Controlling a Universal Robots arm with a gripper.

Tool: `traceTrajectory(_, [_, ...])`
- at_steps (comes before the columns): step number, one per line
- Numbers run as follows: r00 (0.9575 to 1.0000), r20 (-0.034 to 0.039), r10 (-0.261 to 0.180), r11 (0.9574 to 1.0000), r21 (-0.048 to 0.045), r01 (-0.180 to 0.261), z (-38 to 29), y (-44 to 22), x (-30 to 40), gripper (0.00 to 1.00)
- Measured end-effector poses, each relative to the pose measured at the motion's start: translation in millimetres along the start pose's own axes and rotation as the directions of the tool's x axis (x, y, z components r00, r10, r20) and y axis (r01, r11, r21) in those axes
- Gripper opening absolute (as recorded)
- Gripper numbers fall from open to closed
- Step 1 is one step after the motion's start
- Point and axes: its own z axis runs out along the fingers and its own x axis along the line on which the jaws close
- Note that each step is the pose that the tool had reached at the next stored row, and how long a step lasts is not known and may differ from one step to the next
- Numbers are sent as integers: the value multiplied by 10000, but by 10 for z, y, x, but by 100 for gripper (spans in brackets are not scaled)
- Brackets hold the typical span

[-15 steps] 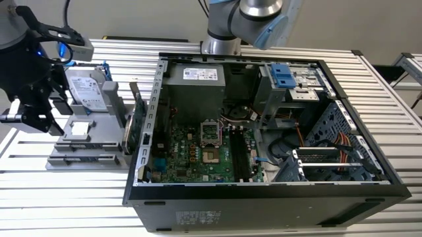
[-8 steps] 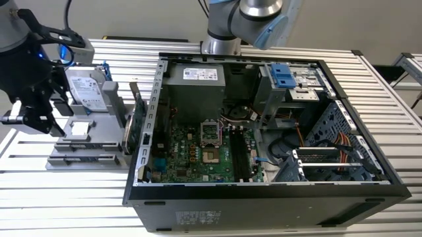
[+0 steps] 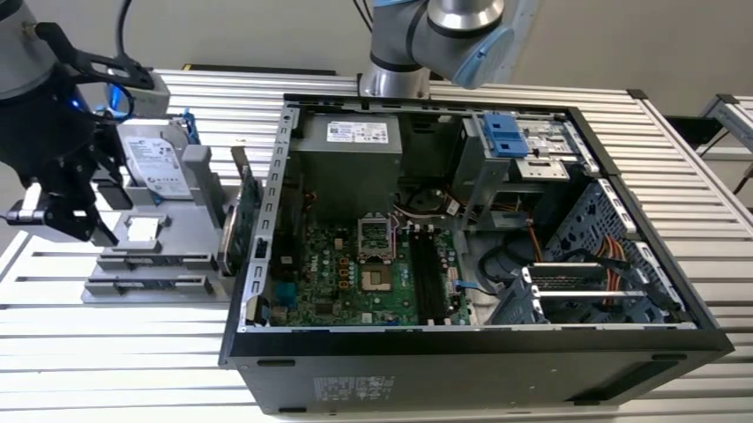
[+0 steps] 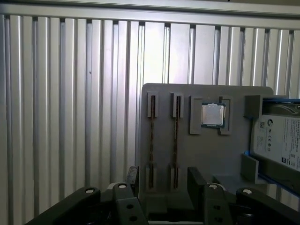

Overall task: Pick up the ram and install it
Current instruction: 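Pick up the ram and move it above insertion slot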

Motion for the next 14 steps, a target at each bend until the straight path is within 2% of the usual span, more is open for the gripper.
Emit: traceTrajectory(14, [10000, 2, 1, 10000, 3, -1, 63, 0, 2, 0])
